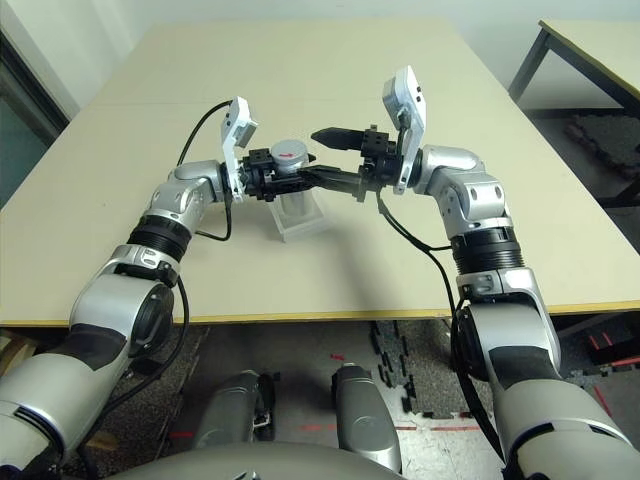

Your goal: Pour the medicine from the bottle into the box.

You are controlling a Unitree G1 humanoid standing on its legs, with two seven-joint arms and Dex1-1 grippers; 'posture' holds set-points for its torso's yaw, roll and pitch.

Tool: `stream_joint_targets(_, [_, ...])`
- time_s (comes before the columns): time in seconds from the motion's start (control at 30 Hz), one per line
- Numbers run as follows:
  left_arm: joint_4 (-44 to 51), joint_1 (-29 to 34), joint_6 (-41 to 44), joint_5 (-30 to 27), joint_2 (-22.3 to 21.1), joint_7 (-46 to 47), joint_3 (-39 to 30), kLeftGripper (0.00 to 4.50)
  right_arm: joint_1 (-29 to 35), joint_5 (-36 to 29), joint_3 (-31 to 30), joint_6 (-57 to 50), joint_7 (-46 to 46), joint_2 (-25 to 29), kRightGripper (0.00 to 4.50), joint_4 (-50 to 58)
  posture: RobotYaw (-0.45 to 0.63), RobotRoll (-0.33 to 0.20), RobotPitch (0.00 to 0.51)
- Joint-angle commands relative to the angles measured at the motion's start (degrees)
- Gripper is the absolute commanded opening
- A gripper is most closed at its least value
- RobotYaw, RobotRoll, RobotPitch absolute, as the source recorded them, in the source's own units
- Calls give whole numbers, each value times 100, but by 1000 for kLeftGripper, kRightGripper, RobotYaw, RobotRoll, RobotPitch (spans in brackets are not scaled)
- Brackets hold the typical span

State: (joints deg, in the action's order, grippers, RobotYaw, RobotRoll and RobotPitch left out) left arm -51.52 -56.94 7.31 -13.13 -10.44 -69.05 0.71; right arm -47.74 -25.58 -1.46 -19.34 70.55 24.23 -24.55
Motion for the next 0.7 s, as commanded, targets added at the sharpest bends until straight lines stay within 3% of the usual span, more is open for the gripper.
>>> stream_joint_targets(0.03, [111,73,-115,109,-77,-77,103,2724,-106,68,31,84,17,-17,4500,-107,-271,0,44])
stream_joint_targets(0.7, [255,10,-283,160,7,-178,326,2724,-422,369,-76,259,170,-206,4500,-588,-273,0,39])
